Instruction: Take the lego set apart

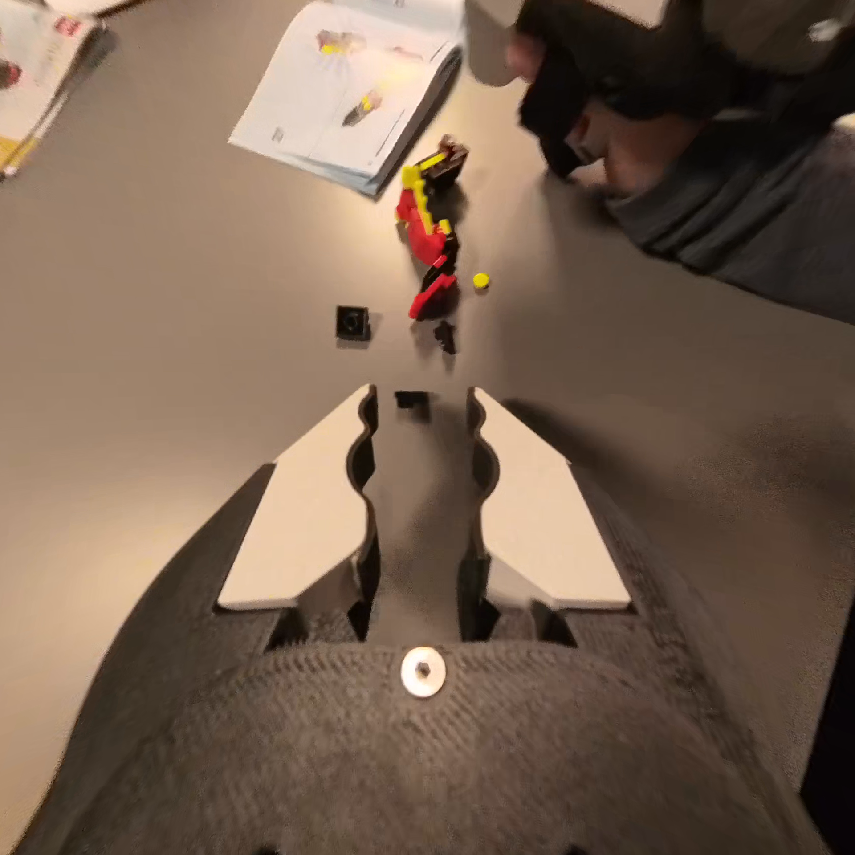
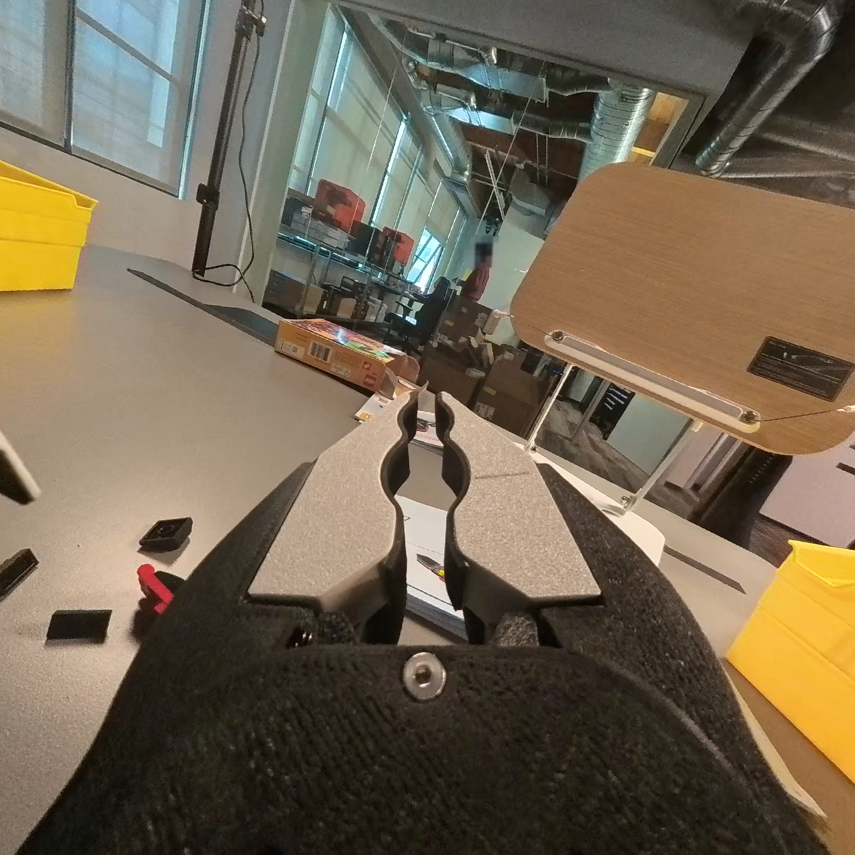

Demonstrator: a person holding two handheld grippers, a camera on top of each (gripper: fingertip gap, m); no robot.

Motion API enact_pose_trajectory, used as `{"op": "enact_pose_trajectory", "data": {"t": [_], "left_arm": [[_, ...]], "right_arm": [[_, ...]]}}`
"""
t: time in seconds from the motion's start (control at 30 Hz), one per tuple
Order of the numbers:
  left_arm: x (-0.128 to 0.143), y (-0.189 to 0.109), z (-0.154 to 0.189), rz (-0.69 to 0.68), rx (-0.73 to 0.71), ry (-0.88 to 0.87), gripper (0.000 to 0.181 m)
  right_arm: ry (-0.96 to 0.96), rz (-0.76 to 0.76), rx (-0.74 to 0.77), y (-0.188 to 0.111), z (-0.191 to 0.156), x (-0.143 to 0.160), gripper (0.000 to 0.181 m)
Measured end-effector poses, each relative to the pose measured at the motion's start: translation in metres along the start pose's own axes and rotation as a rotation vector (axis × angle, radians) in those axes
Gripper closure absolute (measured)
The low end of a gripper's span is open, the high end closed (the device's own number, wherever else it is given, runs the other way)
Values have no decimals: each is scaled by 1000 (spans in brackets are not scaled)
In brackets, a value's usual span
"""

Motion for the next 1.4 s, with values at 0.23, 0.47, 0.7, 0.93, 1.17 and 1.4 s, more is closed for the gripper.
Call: {"op": "enact_pose_trajectory", "data": {"t": [0.23, 0.47, 0.7, 0.93, 1.17, 1.4], "left_arm": [[9, 14, -5, -101, 68, -32, 148], [10, 19, -4, -100, 42, 7, 166], [-5, -119, -89, 262, -534, -213, 166], [128, -210, -199, -225, -868, -623, 167], [155, -216, -222, -350, -1026, -693, 90], [6, -151, -129, 244, -690, -255, 129]], "right_arm": [[8, 0, 4, 0, 1, 0, 176], [4, 0, -2, 0, 0, 0, 176], [-1, -1, -4, 0, -1, 0, 176], [-8, -3, -6, 0, -2, 0, 176], [-10, -2, -6, 0, -3, 0, 177], [-9, -2, -6, 0, -2, 0, 177]]}}
Point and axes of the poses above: each gripper's, where its closed fingertips meet, y out along the fingers, x out of its underside, z = x × y across the jaws, the point moved 3 cm from there along -y, back along the fingers, and after that the axes turned 10 degrees about -x, right-handed, at the moved point
